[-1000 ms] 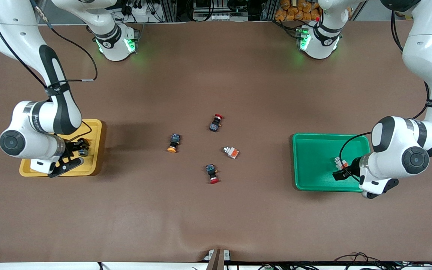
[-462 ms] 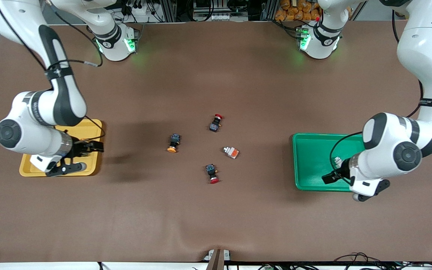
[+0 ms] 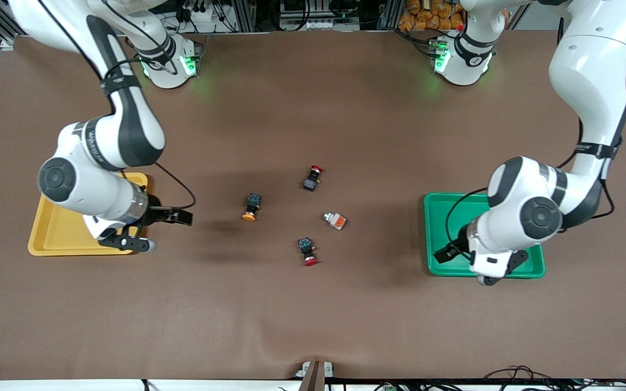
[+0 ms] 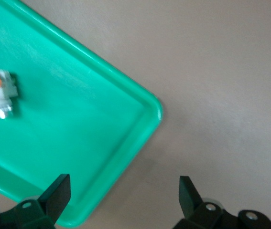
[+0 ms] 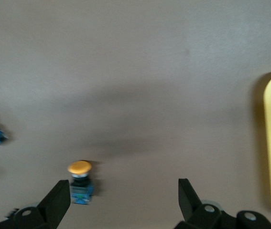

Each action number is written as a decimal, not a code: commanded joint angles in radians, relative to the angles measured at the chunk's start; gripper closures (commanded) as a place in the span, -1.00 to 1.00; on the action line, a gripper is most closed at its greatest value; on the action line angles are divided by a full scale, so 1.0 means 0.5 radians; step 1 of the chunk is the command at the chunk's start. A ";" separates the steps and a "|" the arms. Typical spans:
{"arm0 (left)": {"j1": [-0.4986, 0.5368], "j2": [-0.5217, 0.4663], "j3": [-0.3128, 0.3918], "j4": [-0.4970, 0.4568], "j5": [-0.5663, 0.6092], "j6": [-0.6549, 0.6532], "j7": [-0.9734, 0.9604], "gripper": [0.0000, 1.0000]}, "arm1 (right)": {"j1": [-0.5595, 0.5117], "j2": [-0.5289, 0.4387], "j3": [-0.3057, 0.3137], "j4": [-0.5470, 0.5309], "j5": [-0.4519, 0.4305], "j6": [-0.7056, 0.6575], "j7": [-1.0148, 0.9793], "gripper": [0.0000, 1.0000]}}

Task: Place green and yellow buttons in trays
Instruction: 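Lift both grippers from the trays toward the remaining buttons, then grasp a second white button and a yellow button with both grippers, then carry the buttons to the matching trays and open both grippers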

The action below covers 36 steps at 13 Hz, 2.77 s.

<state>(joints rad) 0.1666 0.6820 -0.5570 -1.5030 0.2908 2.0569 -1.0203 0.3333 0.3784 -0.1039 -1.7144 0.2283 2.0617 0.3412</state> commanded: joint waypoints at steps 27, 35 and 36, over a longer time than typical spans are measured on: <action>-0.812 0.452 0.111 0.107 -0.134 0.604 -1.405 -1.00 | 0.693 0.609 0.005 -0.056 -0.426 0.387 0.753 -0.22; -0.815 0.489 0.114 0.110 -0.121 0.611 -1.371 0.48 | 0.659 0.453 -0.007 -0.047 -0.429 0.301 0.711 1.00; -0.812 0.489 0.117 0.110 -0.115 0.611 -1.359 0.99 | 0.638 0.400 -0.010 -0.044 -0.429 0.246 0.665 1.00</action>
<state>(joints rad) -0.2275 0.9181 -0.5082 -1.4696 0.2360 2.3591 -1.7109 0.6694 0.6578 -0.1095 -1.7135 0.0338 2.2343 0.6921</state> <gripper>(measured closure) 0.383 0.599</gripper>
